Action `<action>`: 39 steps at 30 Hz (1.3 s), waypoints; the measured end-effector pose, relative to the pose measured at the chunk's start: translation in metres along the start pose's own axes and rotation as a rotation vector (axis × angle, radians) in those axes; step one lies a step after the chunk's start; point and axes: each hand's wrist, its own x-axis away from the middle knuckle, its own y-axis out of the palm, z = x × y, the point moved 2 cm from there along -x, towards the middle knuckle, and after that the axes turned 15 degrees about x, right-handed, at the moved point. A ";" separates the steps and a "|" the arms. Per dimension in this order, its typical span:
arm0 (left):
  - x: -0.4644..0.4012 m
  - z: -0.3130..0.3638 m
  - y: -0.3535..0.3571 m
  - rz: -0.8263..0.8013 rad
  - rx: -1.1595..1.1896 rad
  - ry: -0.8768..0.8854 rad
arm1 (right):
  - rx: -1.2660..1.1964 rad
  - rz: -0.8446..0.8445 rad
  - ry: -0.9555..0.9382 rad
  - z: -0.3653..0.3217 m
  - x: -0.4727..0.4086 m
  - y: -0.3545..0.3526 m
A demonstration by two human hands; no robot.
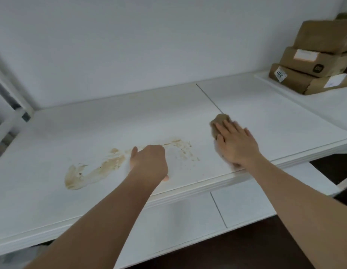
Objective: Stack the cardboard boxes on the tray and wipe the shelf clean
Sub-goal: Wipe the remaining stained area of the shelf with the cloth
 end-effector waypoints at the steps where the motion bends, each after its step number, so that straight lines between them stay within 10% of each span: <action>1: 0.000 -0.001 0.000 -0.003 0.008 -0.001 | 0.005 -0.003 0.030 -0.004 -0.006 0.000; 10: 0.007 -0.008 0.005 0.011 0.001 0.040 | -0.049 0.025 -0.285 -0.033 0.036 -0.005; 17: 0.027 -0.040 0.004 0.119 0.256 0.126 | 0.010 -0.040 0.070 -0.003 0.013 -0.004; 28: 0.038 -0.062 -0.002 0.228 0.348 0.150 | -0.057 0.010 -0.362 -0.054 0.050 -0.010; 35: 0.041 -0.086 -0.009 0.274 0.338 0.119 | -0.081 0.027 0.137 -0.085 0.032 -0.010; 39: 0.038 -0.084 -0.005 0.299 0.363 0.076 | -0.149 0.041 0.116 -0.131 0.059 -0.016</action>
